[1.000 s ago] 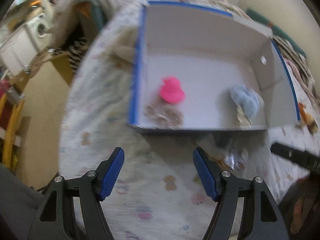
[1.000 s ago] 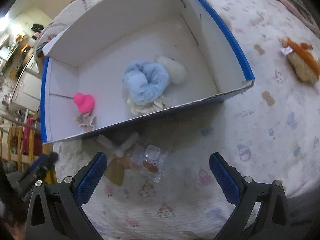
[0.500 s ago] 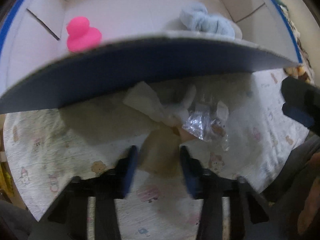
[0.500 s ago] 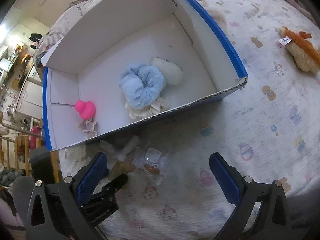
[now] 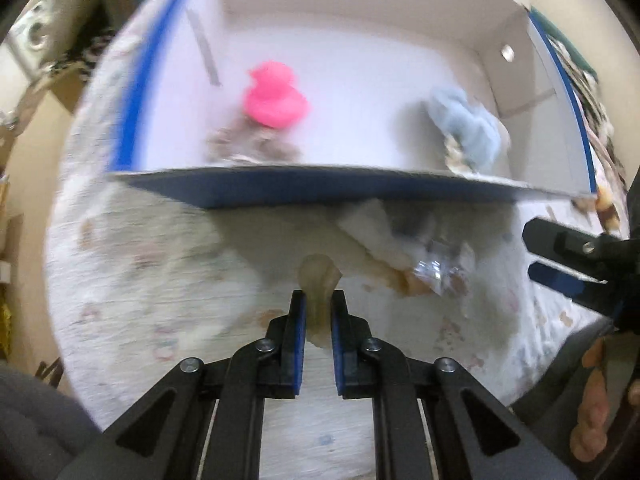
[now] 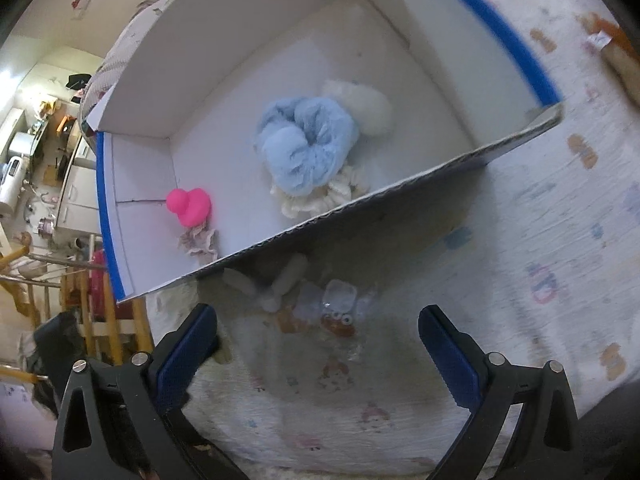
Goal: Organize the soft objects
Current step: 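Grasp the clear plastic packet with the right tool while the left tool grasps the beige translucent piece, then carry the packet and beige piece over the box interior with both tools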
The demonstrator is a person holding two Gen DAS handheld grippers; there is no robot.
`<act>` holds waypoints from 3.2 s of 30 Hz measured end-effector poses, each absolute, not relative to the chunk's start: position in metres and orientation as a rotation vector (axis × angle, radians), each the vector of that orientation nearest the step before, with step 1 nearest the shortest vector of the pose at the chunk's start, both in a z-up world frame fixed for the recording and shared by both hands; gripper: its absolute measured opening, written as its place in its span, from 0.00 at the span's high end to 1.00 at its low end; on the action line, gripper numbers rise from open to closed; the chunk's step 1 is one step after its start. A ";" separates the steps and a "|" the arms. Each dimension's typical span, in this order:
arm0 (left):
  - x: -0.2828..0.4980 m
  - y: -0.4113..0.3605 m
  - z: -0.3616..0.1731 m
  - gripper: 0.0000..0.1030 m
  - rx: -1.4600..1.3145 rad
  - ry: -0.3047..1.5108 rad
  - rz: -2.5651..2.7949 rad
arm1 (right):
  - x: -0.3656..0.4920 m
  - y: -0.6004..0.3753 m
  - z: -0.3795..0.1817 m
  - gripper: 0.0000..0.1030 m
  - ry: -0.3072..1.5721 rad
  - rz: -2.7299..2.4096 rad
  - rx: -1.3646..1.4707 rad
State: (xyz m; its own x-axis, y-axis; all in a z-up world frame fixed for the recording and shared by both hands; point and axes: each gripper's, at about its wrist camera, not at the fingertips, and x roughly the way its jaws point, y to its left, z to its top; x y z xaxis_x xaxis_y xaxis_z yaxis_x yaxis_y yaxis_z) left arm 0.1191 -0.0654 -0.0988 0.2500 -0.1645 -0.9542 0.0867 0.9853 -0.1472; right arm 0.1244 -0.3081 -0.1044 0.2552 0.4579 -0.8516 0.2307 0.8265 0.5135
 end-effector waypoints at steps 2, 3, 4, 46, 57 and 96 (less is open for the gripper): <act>0.116 -0.055 -0.091 0.89 -0.061 1.271 -0.108 | 0.128 -0.305 -0.110 0.00 1.346 0.166 0.626; 0.117 -0.050 -0.087 0.89 -0.065 1.254 -0.076 | 0.130 -0.304 -0.113 0.00 1.355 0.159 0.627; 0.118 -0.046 -0.085 0.89 -0.073 1.245 -0.062 | 0.131 -0.304 -0.118 0.07 1.367 0.145 0.636; 0.119 -0.026 -0.082 0.89 -0.070 1.207 0.059 | 0.119 -0.257 -0.111 0.75 1.289 0.033 0.351; 0.109 -0.027 -0.073 0.89 -0.052 1.170 0.067 | 0.086 -0.266 -0.055 0.75 1.145 0.128 0.358; 0.215 -0.052 0.021 0.89 0.006 0.902 0.023 | 0.179 -0.299 0.024 0.75 0.789 0.229 0.329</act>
